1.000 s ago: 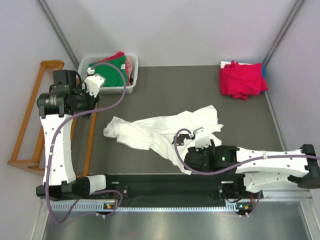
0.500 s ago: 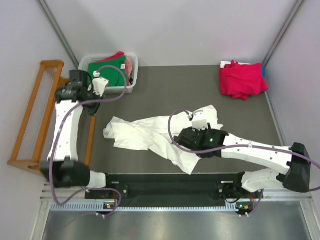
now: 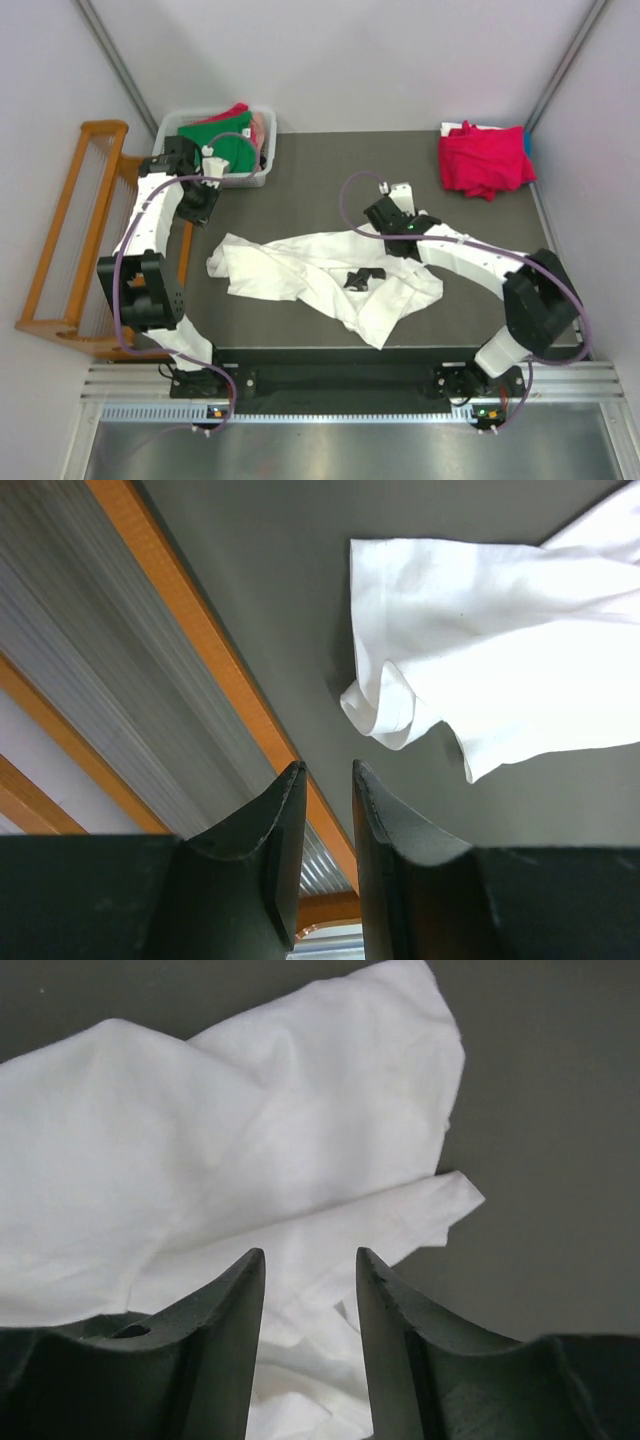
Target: Fold and stack the t-shirts
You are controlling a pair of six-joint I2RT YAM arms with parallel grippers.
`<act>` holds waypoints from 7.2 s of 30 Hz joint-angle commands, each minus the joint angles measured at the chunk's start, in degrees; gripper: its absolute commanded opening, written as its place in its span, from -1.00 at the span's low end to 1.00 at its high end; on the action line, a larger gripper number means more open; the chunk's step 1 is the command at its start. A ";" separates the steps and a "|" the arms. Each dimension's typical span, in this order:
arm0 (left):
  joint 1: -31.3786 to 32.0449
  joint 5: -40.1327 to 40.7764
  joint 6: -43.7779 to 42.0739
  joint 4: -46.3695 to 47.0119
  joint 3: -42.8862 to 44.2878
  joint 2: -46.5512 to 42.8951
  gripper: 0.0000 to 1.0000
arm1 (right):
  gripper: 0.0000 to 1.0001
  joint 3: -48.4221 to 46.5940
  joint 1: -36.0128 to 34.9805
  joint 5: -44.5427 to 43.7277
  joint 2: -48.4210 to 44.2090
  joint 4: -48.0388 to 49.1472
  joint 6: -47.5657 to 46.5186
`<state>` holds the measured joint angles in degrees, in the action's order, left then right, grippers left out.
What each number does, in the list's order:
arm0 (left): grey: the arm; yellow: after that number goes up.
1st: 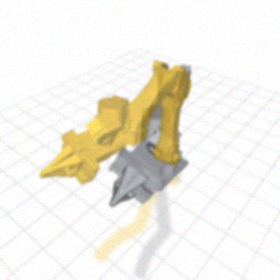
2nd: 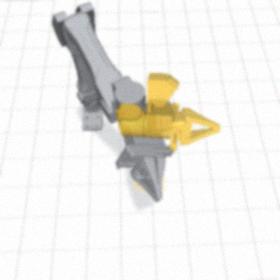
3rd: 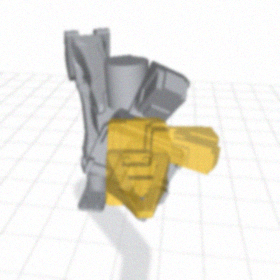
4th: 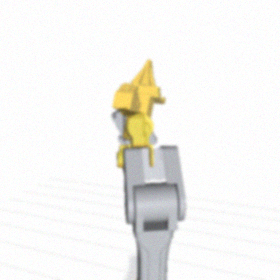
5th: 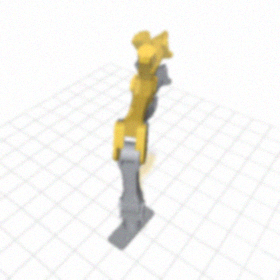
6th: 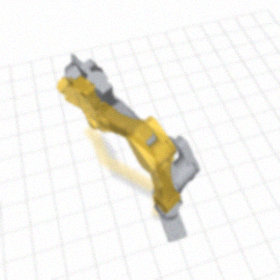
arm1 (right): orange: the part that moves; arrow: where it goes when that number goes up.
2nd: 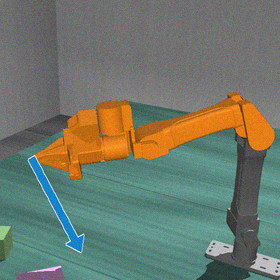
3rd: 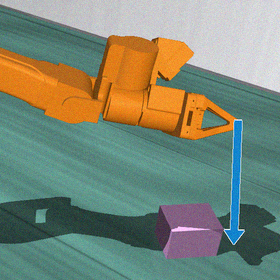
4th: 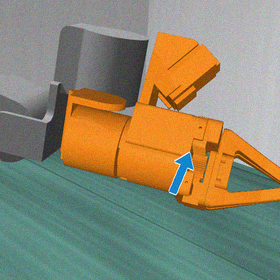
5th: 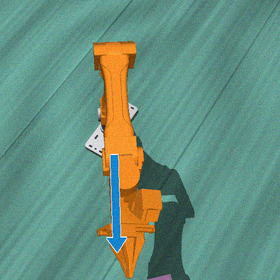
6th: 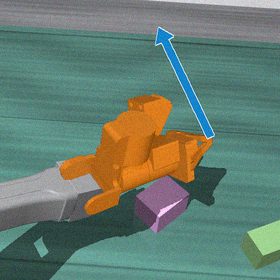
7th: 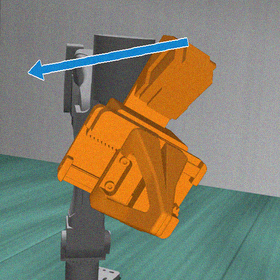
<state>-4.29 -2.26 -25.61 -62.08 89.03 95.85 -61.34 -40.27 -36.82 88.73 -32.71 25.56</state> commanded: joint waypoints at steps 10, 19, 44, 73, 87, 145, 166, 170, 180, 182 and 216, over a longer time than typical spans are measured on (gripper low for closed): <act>0.95 7.17 1.96 8.04 -4.66 1.08 -0.36 | -0.28 -8.80 3.27 3.68 11.20 8.45 -5.43; 6.21 11.65 3.02 8.81 -5.80 11.46 -0.45 | -0.28 -7.39 4.24 5.00 10.68 9.86 -5.26; 9.57 -4.98 -11.94 -6.68 -13.27 -6.73 -0.60 | -0.36 -3.70 6.61 5.18 7.42 11.70 -5.61; 11.15 2.53 -3.39 12.69 -21.97 -3.56 -0.82 | -0.39 -6.25 6.87 5.71 8.04 11.00 -5.26; 11.15 -1.17 -7.70 8.47 -24.69 -3.22 -0.79 | -0.39 -6.77 7.05 5.18 7.42 10.56 -5.26; 7.63 1.73 -0.41 12.16 -8.88 15.50 -0.86 | -0.41 -8.88 11.09 6.94 19.47 11.62 -5.44; 7.63 6.04 5.48 8.65 11.50 31.24 -0.86 | -0.42 -11.17 16.97 9.48 24.74 10.12 -2.45; 7.63 6.57 5.30 7.77 13.53 31.50 -0.86 | -0.41 -12.13 18.56 7.82 23.69 8.54 -2.36; 7.63 6.75 5.39 8.29 14.50 30.62 -0.87 | -0.46 -9.85 27.43 9.75 20.26 7.48 -0.77; 7.63 6.31 5.39 8.47 14.76 30.01 -0.87 | -0.47 -10.03 27.96 9.66 20.08 7.13 -0.95; 16.51 9.46 -11.31 5.02 -28.73 -9.20 -0.73 | -0.16 -2.73 5.38 6.84 3.81 2.12 -3.85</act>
<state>12.62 0.60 -35.66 -64.23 66.00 84.60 -62.98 -35.70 -32.67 89.86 -32.51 20.36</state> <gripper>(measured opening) 0.136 0.430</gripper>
